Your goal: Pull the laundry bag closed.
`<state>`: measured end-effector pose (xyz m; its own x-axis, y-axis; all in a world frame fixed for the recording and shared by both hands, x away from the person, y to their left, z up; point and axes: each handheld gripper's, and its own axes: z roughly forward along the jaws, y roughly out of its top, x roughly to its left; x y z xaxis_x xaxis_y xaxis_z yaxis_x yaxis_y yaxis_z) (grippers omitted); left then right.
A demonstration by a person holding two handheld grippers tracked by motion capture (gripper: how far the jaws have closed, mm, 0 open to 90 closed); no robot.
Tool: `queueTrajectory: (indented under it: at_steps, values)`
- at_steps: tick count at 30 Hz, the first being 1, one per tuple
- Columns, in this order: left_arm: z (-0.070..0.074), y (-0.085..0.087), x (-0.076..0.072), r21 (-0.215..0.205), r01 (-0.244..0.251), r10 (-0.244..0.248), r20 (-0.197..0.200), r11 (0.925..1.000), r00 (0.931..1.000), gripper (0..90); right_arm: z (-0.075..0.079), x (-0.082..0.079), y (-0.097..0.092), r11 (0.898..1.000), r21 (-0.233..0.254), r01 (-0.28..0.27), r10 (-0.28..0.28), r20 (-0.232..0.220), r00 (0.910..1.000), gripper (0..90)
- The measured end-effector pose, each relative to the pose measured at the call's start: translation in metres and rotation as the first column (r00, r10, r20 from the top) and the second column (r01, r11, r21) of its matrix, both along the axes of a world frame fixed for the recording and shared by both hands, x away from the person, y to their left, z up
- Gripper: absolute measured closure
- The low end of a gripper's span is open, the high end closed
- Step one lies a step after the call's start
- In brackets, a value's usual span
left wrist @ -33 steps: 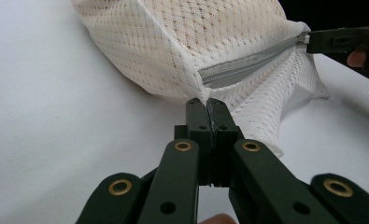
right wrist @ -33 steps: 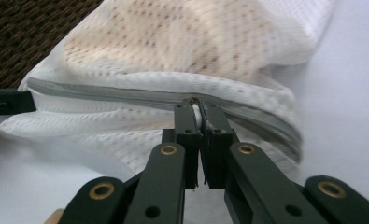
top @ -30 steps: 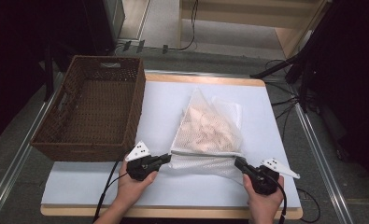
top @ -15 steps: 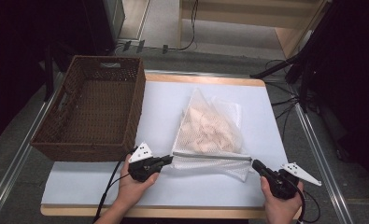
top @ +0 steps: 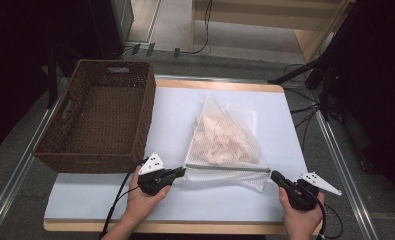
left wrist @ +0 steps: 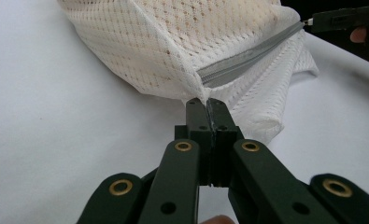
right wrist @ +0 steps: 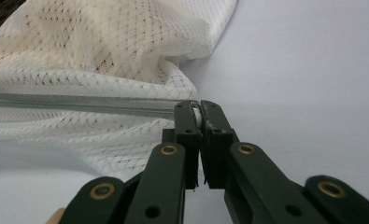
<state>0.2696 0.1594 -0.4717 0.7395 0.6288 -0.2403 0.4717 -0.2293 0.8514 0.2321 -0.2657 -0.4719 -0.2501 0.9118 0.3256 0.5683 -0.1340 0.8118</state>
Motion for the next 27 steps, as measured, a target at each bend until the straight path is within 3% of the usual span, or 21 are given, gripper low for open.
queueTrajectory:
  at_steps: [3, 7, 12, 17, 20, 25, 27]
  values:
    - [0.001, -0.001, -0.002, 0.030, -0.012, 0.011, 0.018, 0.9995, 0.9998, 90.0, 0.000, 0.000, 0.002, 1.000, -0.016, -0.004, 0.004, 0.009, 1.0000, 87.2]
    - [0.001, 0.003, -0.001, 0.005, 0.002, -0.002, 0.004, 1.0000, 1.0000, 87.2, 0.001, -0.001, -0.001, 0.999, -0.005, -0.043, 0.044, 0.055, 0.9975, 84.9]
    - [0.003, 0.009, -0.001, -0.037, -0.001, 0.001, -0.005, 0.9993, 1.0000, 57.3, 0.004, -0.002, -0.008, 0.999, -0.027, -0.025, 0.028, 0.101, 0.9945, 55.4]
    - [0.005, 0.011, -0.005, -0.021, -0.011, 0.011, 0.012, 0.9997, 0.9999, 35.1, 0.002, -0.002, -0.012, 0.998, -0.051, -0.033, 0.037, 0.092, 0.9951, 29.1]
    - [0.006, 0.015, -0.007, -0.025, -0.021, 0.021, 0.021, 0.9995, 0.9996, 22.8, 0.003, 0.000, -0.014, 0.998, -0.034, -0.044, 0.047, 0.088, 0.9950, 15.5]
    - [0.007, 0.018, -0.011, -0.028, -0.002, 0.003, 0.030, 0.9996, 0.9996, 1.7, 0.002, 0.001, -0.016, 0.996, -0.055, -0.071, 0.075, 0.074, 0.9945, 0.0]
    - [0.007, 0.020, -0.013, -0.028, 0.002, -0.001, 0.038, 0.9996, 0.9993, 0.1, 0.001, 0.001, -0.017, 0.996, -0.056, -0.073, 0.077, 0.077, 0.9940, 0.0]
